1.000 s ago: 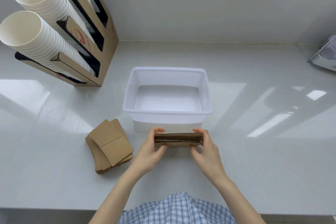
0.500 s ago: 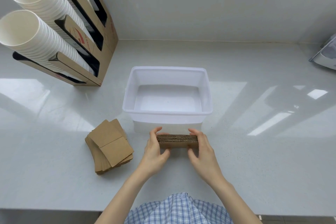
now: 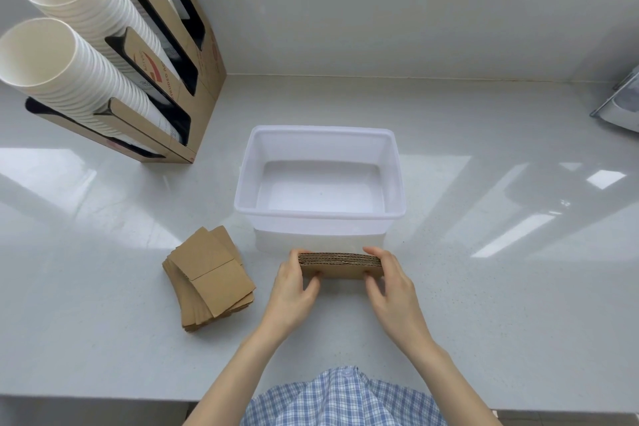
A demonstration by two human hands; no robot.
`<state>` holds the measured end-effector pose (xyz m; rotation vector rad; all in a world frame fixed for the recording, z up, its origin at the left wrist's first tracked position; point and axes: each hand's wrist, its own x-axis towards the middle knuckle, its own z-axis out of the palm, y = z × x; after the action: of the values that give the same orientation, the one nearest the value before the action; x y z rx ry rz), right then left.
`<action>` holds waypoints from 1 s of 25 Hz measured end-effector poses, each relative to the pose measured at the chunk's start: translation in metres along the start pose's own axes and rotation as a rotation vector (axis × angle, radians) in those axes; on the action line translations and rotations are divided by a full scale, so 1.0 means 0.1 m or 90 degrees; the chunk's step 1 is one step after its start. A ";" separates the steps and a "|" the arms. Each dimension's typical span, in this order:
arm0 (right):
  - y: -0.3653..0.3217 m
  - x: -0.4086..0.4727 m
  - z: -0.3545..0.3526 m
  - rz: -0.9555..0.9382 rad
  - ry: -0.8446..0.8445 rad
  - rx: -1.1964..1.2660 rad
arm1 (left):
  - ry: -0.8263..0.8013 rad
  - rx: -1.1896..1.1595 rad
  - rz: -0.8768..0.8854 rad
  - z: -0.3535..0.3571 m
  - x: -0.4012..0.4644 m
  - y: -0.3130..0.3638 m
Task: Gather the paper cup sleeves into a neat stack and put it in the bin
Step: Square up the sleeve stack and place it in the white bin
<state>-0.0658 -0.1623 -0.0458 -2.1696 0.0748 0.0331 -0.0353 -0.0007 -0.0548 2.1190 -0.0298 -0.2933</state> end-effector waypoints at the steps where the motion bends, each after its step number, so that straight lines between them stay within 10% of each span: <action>1: -0.01 0.01 -0.01 0.002 0.000 0.003 | -0.003 0.007 0.003 -0.02 0.00 0.02; 13: -0.54 0.20 -0.04 0.065 -0.165 0.196 | 0.039 -0.144 0.003 -0.80 -0.10 0.23; 25: -1.17 0.49 0.57 0.035 -0.362 0.064 | 0.232 -0.181 -0.141 -1.32 -0.20 -0.01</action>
<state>-0.0092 -0.0513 0.0160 -1.9817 -0.1864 0.6582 -0.0254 0.1122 0.0152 1.8625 0.4384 -0.0330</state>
